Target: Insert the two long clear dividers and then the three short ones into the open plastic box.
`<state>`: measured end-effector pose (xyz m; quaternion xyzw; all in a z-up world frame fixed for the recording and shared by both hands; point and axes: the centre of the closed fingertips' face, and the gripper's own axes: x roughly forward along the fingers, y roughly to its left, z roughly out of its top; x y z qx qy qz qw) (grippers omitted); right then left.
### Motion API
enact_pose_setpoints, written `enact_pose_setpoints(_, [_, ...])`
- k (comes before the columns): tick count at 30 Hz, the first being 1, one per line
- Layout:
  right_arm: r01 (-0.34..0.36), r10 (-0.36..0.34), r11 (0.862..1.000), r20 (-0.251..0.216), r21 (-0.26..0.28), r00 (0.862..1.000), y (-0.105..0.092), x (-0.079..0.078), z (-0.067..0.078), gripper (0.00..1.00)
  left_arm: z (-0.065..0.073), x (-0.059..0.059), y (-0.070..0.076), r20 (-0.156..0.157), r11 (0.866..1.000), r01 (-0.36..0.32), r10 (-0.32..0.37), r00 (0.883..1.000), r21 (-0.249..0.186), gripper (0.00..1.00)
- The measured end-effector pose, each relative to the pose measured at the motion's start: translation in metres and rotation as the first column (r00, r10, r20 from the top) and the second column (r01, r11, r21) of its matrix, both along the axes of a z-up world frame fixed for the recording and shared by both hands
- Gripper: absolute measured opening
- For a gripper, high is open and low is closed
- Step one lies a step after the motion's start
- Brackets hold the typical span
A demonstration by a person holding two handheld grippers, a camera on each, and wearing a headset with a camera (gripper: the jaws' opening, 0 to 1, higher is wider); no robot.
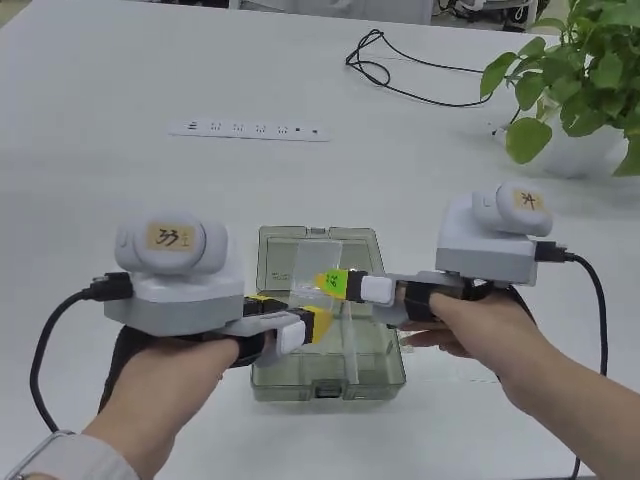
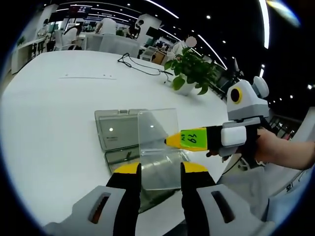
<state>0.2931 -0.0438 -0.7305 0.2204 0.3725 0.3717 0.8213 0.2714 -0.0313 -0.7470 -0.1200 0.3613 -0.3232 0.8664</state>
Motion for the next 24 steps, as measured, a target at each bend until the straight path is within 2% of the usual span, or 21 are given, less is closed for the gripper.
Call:
enact_pose_setpoints(14, [-0.019,0.018,0.999,-0.017,-0.029,1.000,0.0023,-0.0013,-0.0006,0.02,-0.0022,-0.0021,-0.0011,-0.026,0.999,-0.025,0.024,0.999,-0.036,0.30])
enact_pose_setpoints(24, [-0.067,0.067,0.993,0.003,-0.099,0.998,0.0065,-0.0029,0.0019,0.02,-0.0028,-0.0056,0.0000,-0.077,0.986,-0.096,0.086,0.993,-0.133,0.29])
